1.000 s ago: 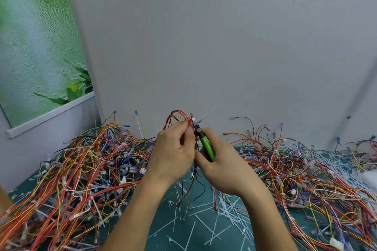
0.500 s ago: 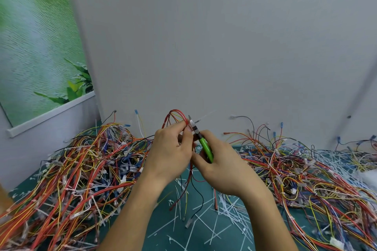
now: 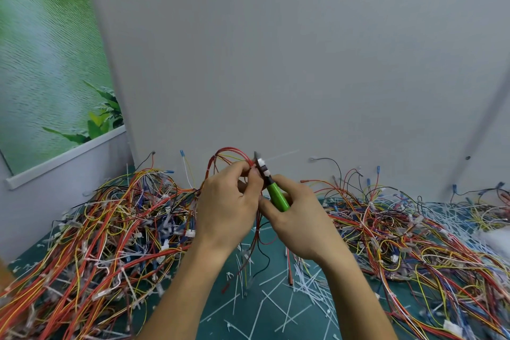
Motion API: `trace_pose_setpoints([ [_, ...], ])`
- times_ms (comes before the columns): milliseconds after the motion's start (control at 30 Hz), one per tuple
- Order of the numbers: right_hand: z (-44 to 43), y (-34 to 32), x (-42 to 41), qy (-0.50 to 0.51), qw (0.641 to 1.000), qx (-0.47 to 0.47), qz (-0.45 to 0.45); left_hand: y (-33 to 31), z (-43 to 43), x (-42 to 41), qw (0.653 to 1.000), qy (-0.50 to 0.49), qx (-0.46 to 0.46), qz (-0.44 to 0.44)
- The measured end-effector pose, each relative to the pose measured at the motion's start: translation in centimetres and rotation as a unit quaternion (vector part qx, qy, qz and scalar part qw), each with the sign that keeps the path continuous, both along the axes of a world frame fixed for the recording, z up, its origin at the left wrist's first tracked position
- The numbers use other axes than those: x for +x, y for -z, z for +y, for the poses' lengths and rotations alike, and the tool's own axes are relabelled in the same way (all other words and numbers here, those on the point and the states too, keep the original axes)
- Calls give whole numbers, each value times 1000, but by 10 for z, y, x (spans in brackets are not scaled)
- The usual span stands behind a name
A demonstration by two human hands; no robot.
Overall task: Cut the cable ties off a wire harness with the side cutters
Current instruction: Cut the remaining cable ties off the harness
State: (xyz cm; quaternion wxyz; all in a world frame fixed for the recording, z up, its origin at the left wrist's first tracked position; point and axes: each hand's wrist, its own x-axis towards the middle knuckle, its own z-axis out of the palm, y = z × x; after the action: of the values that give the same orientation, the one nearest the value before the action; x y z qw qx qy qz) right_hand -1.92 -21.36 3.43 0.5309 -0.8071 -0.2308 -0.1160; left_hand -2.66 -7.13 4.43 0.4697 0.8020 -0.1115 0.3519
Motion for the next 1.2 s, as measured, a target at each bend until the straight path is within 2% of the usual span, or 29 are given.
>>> trace_pose_setpoints([
  [133,-5,-5,5,18,980,169,102,1,5,2,999,-25,-31,-19],
  [267,-25,-12,5,-6,948,283,149,0,11,5,996,25,-80,8],
  [333,-31,-12,6,-19,953,251,167,-1,11,5,991,62,-113,29],
  [467,-33,-13,1,-64,983,42,169,-2,9,5,974,111,-187,60],
  [600,-30,-15,-6,-140,978,-41,149,-3,12,8,952,118,-271,75],
  [700,-32,-15,-6,-156,979,-38,126,-5,16,10,929,131,-335,84],
  [800,-30,-14,-5,-154,983,4,102,-6,19,11,909,158,-368,117],
  [967,-28,-14,-2,-130,984,106,62,-7,20,9,884,265,-321,213],
  [1067,-29,-15,-3,-114,985,120,47,-7,22,7,859,331,-297,254],
  [1200,-28,-17,-5,-85,987,129,34,-10,21,4,819,394,-312,275],
])
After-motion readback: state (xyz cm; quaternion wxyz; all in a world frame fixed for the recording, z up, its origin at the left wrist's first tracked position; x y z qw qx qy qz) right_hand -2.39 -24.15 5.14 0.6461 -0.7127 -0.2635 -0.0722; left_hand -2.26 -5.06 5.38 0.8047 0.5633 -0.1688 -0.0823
